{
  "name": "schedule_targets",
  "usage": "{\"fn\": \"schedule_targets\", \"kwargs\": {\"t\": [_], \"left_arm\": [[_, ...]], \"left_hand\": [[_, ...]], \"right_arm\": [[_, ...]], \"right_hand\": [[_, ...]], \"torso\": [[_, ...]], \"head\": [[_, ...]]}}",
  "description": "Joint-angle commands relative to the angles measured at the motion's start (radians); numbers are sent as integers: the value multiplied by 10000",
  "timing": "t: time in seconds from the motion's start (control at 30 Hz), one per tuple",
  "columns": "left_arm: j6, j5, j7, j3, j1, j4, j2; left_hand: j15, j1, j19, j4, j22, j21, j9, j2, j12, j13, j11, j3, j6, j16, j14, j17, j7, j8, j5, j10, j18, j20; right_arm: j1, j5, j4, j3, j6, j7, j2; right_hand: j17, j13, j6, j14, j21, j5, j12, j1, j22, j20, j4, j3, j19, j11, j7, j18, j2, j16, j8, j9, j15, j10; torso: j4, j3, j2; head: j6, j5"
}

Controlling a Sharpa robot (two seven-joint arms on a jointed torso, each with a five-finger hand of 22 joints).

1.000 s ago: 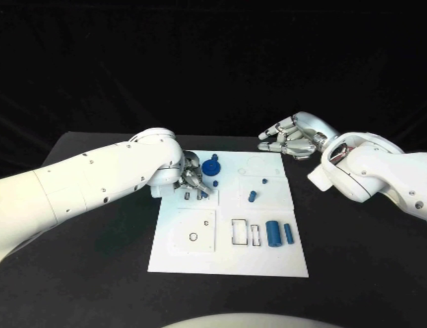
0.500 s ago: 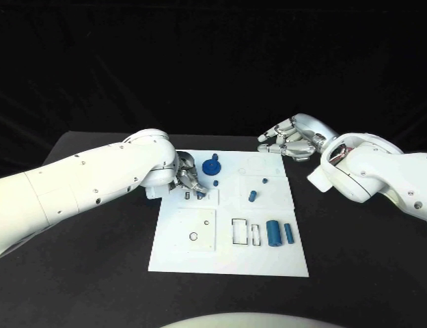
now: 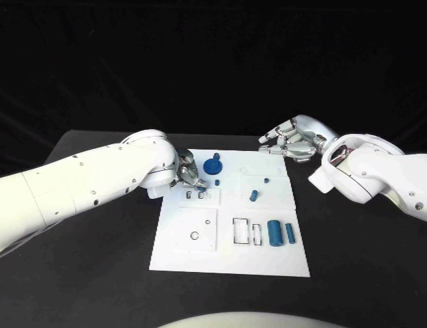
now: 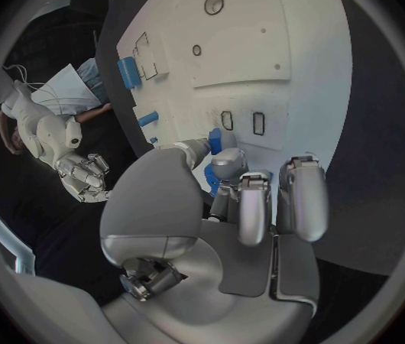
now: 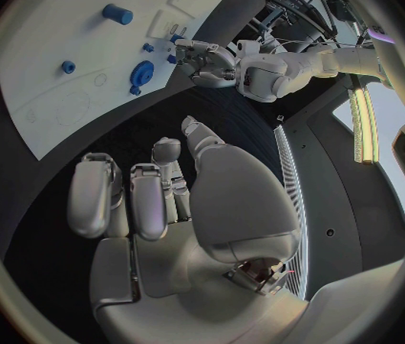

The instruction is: Assemble the parts on the task board

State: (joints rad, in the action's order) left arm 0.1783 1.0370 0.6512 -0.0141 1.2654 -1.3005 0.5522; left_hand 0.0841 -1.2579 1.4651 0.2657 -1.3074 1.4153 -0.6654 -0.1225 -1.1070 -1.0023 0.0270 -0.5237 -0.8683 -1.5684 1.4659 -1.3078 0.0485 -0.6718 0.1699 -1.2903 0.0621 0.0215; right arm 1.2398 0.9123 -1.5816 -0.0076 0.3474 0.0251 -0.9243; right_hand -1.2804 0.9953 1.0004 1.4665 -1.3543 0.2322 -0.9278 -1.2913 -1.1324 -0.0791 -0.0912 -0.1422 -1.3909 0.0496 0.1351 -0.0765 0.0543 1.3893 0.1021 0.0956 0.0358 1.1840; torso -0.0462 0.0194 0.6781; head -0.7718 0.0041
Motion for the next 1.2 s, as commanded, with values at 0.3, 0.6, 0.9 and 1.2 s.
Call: {"fn": "schedule_targets", "kwargs": {"t": [0.3, 0.6, 0.9, 1.2], "left_arm": [[593, 706, 6, -53, -104, -17, -56], [1125, 850, 55, -72, -154, -69, -36], [1427, 974, 53, -74, -176, -192, 61], [1397, 992, 39, -75, -186, -211, 113]], "left_hand": [[66, 165, 326, -1850, -566, 37, -45, -35, -43, 7, 29, -1929, -23, -24, 1049, -2630, -36, -65, 82, -68, -147, -32], [69, 197, 319, -1902, -549, 21, -63, -63, -33, 22, 32, -1982, -22, -24, 1049, -2630, -38, -78, 115, -68, -143, -36], [89, 553, 300, -2112, -499, -45, -175, -202, -18, 71, 57, -2179, -78, -24, 1049, -2630, -62, -180, 942, -130, -128, -56], [102, 683, 295, -2188, -485, -67, -217, -224, 15, 123, 73, -2230, -106, -24, 1049, -2630, -81, -222, 1186, -143, -123, -68]], "right_arm": [[-25, 63, 28, -11, -204, -19, 34], [-32, 54, 30, -15, -228, -29, 31], [-36, 55, 29, -17, -250, -36, 29], [-41, 55, 24, -19, -250, -42, 28]], "right_hand": [[9, -8, -26, 411, 48, 34, 28, 24, 10, 18, -56, 12, 56, 15, 42, -108, -111, -31, -30, -5, -93, -55], [4, -16, -26, 413, 47, 47, 31, 28, 3, 19, -65, 19, 52, 15, 43, -107, -111, -32, -29, -5, -93, -54], [-2, -25, -27, 415, 52, 50, 38, 30, 11, 19, -69, 21, 55, 15, 43, -108, -111, -29, -29, -5, -93, -58], [3, -44, -31, 417, 65, 59, 45, 67, 28, 20, -114, 44, 59, 18, 46, -110, -125, -39, -29, -6, -93, -54]], "torso": [[13, 9, 2], [12, 12, 1], [8, 11, 0], [13, 9, 8]], "head": [[-74, 45], [-96, 40], [-131, 49], [-147, 52]]}}
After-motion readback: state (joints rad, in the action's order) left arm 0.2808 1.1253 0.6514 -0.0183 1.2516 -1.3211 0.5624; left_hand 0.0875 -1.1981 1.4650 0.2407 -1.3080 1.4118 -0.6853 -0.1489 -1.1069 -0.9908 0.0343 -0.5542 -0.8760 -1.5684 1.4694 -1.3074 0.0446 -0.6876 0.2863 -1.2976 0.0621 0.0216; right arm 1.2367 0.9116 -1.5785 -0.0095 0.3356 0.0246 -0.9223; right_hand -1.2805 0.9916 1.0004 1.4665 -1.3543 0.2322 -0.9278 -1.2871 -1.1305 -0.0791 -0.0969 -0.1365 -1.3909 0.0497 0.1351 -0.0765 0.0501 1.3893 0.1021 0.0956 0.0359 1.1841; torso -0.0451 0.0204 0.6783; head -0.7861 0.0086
